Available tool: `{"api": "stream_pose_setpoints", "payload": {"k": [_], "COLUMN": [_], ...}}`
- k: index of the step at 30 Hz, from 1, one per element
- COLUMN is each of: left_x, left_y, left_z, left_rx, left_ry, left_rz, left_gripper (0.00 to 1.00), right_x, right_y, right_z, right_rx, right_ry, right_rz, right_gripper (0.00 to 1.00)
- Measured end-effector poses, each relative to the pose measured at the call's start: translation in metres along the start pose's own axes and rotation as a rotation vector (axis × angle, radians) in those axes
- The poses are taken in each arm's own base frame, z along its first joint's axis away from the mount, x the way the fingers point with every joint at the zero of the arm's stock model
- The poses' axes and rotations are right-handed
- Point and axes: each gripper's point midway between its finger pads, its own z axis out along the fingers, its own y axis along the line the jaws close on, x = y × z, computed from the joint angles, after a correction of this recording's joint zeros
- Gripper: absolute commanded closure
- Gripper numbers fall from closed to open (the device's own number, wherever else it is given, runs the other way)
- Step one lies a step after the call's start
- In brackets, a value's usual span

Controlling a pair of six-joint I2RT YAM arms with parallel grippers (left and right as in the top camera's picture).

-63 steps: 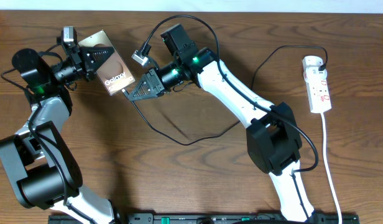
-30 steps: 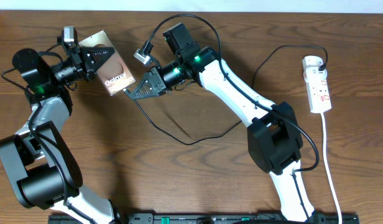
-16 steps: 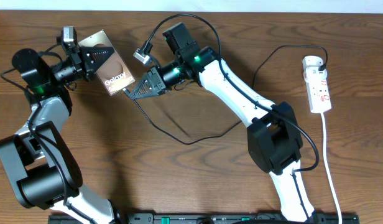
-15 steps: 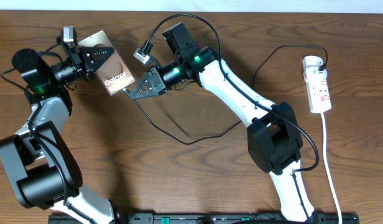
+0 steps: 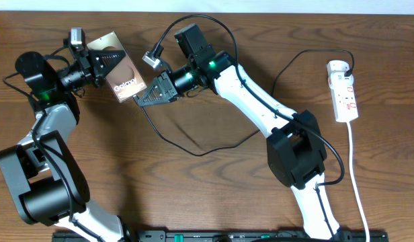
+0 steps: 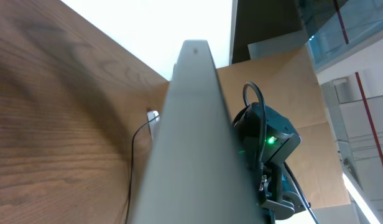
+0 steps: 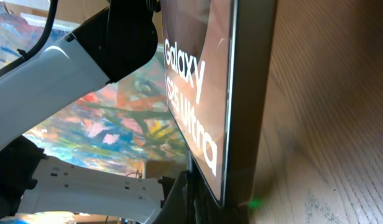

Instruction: Plug charger to phone and switch on socket

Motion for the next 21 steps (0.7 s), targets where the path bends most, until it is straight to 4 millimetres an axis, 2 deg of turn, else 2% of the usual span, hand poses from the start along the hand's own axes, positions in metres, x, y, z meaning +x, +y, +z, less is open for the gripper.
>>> {"api": "stream_pose_setpoints", "payload": {"k": [19, 21], "left_x": [0.006, 0.006], "left_y": [-0.002, -0.002], "left_z": [0.012, 0.012], "left_rx": [0.008, 0.008], "left_ry": [0.027, 0.027], "left_rz": [0.027, 0.027], "left_gripper": [0.93, 0.93], "right_x": [-0.004, -0.004], "right_y": [0.0, 0.0], "right_z": [0.0, 0.0], "right_rx": [-0.002, -0.001], "right_ry": [-0.011, -0.012], "right_rz": [0.011, 0.011], "right_gripper": [0.99, 0.96]}}
